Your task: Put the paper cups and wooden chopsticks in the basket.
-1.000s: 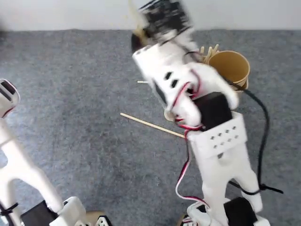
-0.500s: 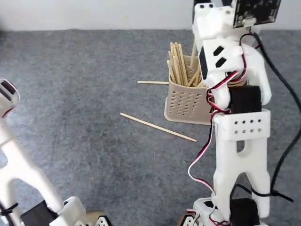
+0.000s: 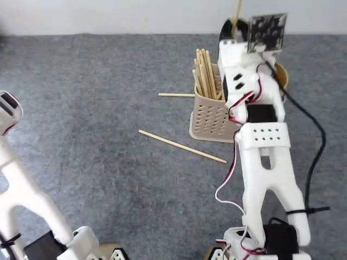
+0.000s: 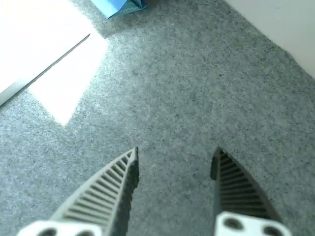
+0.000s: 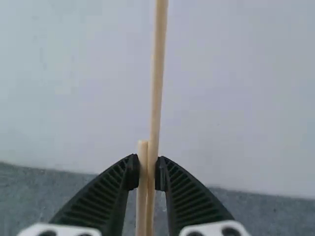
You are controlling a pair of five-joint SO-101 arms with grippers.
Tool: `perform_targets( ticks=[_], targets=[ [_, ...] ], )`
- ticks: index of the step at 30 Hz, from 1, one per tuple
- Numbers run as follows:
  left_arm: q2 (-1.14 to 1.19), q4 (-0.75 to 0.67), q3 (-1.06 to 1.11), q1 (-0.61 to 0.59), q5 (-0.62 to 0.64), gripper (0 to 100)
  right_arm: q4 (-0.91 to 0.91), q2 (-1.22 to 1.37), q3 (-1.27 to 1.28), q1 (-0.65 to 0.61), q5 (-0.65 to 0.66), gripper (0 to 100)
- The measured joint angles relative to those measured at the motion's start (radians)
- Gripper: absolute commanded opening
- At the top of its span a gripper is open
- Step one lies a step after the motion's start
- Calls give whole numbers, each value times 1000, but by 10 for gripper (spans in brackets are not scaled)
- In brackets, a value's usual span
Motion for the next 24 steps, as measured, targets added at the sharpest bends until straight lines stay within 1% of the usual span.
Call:
perform_targets(
  ticks=[2,7,9,10,15,17,22,24],
  targets=[
    [0,0,0,0,0,228,35,-38,49,-18,0,68],
    [0,0,0,0,0,228,189,-127,100,-57,0,256],
    [0,0,0,0,0,228,230,-167,100,-52,0,304],
    [0,0,0,0,0,228,242,-190,100,-52,0,313],
    [0,12,0,0,0,228,321,-358,100,-78,0,308],
    [0,21,0,0,0,228,385,-427,100,-103,0,266],
    [0,26,3,0,0,228,611,-511,100,-172,3,110],
    [0,32,23,0,0,228,678,-511,100,-206,40,82]
  ],
)
